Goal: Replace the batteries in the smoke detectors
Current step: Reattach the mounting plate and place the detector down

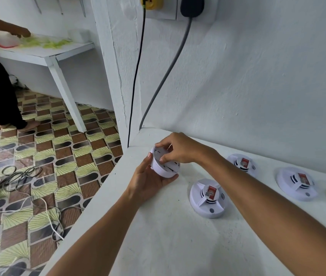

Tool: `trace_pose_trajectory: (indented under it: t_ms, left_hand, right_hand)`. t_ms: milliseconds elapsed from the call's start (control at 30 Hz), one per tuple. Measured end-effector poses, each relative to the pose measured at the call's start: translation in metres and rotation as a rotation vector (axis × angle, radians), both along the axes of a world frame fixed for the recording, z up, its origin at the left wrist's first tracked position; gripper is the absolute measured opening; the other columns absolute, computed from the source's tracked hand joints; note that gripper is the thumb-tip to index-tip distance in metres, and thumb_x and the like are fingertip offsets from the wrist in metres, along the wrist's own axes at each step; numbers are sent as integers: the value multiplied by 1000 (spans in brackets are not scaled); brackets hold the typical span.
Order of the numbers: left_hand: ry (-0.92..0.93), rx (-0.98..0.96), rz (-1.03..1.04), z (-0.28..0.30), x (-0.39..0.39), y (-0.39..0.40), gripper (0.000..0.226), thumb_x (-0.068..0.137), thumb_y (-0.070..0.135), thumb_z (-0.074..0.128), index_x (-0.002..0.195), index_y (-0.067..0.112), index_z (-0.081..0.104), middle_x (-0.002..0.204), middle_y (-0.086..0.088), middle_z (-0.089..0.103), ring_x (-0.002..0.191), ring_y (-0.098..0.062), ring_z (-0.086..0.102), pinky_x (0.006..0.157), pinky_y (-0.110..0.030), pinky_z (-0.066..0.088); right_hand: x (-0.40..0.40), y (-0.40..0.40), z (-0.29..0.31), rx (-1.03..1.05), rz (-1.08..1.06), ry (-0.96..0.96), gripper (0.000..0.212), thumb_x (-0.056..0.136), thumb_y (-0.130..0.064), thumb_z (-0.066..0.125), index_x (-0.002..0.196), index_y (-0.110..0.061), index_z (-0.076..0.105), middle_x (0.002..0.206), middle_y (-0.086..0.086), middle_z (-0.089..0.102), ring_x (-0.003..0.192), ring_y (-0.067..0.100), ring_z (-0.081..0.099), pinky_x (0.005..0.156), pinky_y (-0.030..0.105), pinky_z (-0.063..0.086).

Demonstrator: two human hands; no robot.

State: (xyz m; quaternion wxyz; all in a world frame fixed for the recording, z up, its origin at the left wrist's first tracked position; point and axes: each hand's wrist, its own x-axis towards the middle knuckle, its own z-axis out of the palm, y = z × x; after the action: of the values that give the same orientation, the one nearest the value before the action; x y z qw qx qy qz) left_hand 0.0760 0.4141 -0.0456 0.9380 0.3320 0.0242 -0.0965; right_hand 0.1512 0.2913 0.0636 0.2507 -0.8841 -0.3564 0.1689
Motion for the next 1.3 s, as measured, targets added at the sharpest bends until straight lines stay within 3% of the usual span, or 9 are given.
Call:
trace_pose_trajectory:
  t_ms: [300,500,733,867,967,1033,1167,1300]
  left_hand:
    - [-26,-14,-4,-3,1,0,64,67,42,84,123,18,66,130,-19,60,116,-38,59,95,-56,49]
    - [-7,-15,2,-1,0,-1,79,63,43,87,131,17,55,127,-19,61,111,-38,62,91,-54,52]
    - [8,46,-16,7,-5,1,80,69,43,83,136,14,52,136,-18,54,120,-38,55,96,-52,49]
    - [27,483,18,33,-15,1,67,78,41,73,139,23,50,128,-12,60,111,-33,61,89,-48,52]
    - [55,739,146,55,-30,0,73,70,45,80,136,30,54,126,-7,63,111,-26,62,83,-46,57]
    - [46,845,236,61,-46,0,67,74,54,65,135,28,56,128,-5,62,112,-25,62,87,-50,56]
    - [9,804,418,53,-79,14,35,97,32,51,131,26,56,123,1,59,106,-18,64,72,-32,59]
    - [92,674,466,31,-108,21,41,92,18,62,132,20,52,116,-11,61,93,-22,69,66,-30,57]
  right_hand:
    - [2,-6,-11,92,-99,71,55,74,-25,80,126,-16,63,123,2,66,104,13,63,95,34,51]
    - [-1,-2,-15,110,-154,95,51,75,-25,78,124,-16,65,125,0,65,111,14,60,93,28,48]
    - [-22,-13,-14,226,-221,128,48,82,-21,72,129,-18,61,128,-1,63,110,14,60,93,26,47]
    - [-45,-27,-11,453,-445,451,30,95,-37,54,121,-24,62,122,4,61,108,25,59,84,42,57]
    - [-60,-35,-14,596,-474,933,43,95,-50,49,123,-17,54,121,22,58,106,43,62,76,54,57]
    - [-72,-38,-23,693,-426,1100,50,94,-49,52,129,-13,51,122,25,59,102,44,64,76,56,56]
    - [-89,-35,-48,869,-354,1193,63,85,-39,66,140,-21,41,136,16,53,109,39,63,79,56,54]
    - [-104,-36,-67,893,-253,1253,54,80,-26,66,132,-29,51,127,13,61,100,34,64,71,46,55]
